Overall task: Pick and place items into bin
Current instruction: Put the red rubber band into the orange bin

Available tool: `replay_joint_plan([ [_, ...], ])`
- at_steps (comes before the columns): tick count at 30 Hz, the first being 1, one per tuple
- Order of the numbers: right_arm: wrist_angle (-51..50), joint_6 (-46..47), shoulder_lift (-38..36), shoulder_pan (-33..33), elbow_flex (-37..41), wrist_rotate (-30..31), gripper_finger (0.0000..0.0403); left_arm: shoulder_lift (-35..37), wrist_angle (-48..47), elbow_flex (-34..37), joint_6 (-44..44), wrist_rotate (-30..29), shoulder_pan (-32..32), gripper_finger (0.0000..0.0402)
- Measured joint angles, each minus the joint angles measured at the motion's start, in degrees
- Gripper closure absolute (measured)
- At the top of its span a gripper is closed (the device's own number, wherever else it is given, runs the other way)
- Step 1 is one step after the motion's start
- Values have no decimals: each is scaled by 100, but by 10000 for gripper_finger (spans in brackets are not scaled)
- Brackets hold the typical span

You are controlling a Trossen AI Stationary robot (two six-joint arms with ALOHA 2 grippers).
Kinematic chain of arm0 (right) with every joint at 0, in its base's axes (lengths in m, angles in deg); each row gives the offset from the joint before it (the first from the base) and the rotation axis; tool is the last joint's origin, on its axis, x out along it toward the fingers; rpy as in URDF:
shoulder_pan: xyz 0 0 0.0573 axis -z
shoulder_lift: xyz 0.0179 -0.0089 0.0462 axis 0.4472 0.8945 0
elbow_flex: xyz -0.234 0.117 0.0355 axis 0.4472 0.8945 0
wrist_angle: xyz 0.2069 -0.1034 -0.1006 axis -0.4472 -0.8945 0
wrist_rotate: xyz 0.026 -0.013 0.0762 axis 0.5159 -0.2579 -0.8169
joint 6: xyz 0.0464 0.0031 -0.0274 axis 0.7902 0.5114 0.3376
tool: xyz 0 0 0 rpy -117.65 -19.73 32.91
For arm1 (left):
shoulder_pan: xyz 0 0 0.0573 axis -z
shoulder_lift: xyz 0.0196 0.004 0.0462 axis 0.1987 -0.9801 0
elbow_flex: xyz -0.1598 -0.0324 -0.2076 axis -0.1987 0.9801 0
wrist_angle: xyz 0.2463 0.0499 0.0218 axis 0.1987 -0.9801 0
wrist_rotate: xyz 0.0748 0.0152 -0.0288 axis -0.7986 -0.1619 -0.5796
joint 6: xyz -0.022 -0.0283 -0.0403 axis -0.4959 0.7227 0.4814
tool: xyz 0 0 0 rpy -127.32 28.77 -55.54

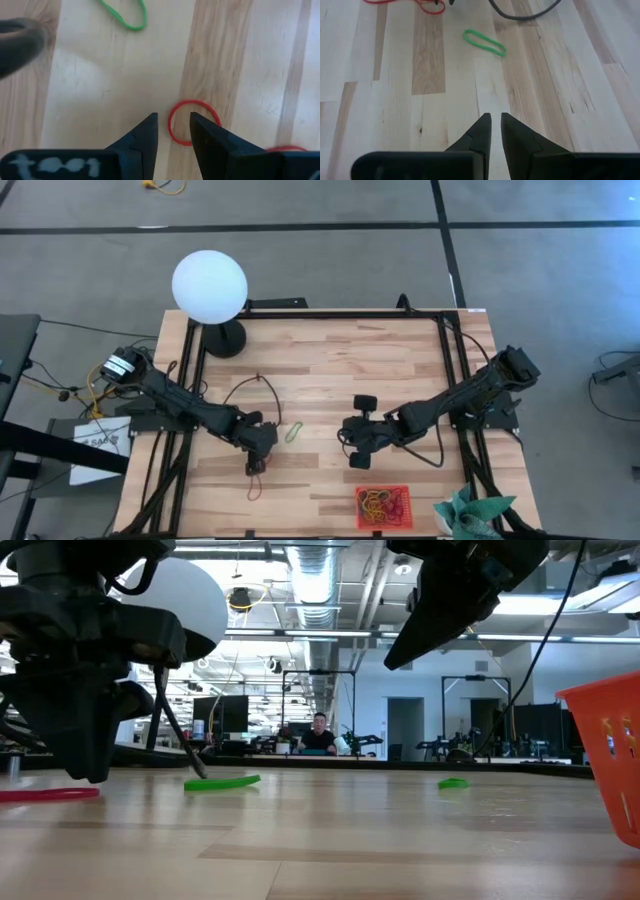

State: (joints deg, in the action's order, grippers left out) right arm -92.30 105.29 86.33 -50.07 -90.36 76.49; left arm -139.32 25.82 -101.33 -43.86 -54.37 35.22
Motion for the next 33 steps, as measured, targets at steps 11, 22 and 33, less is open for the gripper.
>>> replay_joint_plan([
  [11,-13,2,0,0,-2,1,365,-390,146,72,-104,-230,166,302],
  [22,-7,7,0,0,-2,-32,365,-427,165,9,-383,-770,442,395],
  [33,1525,-1125,563,210,-20,-480,346,-479,-23,-1237,-1787,-1650,565,401],
])
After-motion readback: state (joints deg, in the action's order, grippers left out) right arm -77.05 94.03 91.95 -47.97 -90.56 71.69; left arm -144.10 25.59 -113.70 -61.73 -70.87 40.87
